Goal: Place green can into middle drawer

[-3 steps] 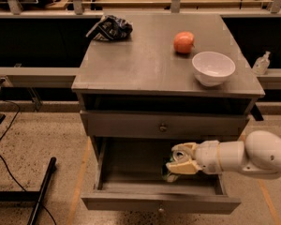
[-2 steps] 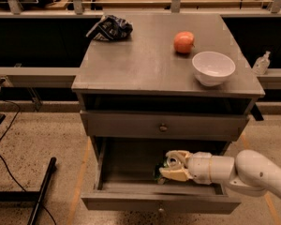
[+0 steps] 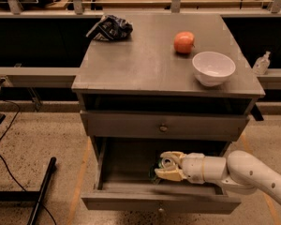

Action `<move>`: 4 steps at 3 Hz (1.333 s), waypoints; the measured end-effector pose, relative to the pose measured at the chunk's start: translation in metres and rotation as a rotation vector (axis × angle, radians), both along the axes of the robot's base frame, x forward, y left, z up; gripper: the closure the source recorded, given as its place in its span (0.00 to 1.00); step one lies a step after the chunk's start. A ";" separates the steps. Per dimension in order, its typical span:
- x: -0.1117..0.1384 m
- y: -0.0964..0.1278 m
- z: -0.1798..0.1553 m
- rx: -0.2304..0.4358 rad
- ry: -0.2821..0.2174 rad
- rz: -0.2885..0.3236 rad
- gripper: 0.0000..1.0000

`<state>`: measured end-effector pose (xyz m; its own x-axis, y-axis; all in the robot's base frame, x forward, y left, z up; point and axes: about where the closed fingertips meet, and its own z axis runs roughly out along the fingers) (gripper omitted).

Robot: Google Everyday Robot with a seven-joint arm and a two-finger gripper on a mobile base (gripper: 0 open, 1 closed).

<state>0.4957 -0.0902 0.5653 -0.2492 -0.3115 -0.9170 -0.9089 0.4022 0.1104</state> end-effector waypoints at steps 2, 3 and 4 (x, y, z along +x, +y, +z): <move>0.037 0.013 -0.031 -0.005 -0.098 -0.009 1.00; 0.046 0.009 -0.051 -0.053 -0.116 -0.033 0.82; 0.055 0.007 -0.071 -0.136 -0.123 -0.055 0.59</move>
Offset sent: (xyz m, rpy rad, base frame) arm 0.0517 0.0095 -0.0475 -0.0212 -0.1395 -0.0372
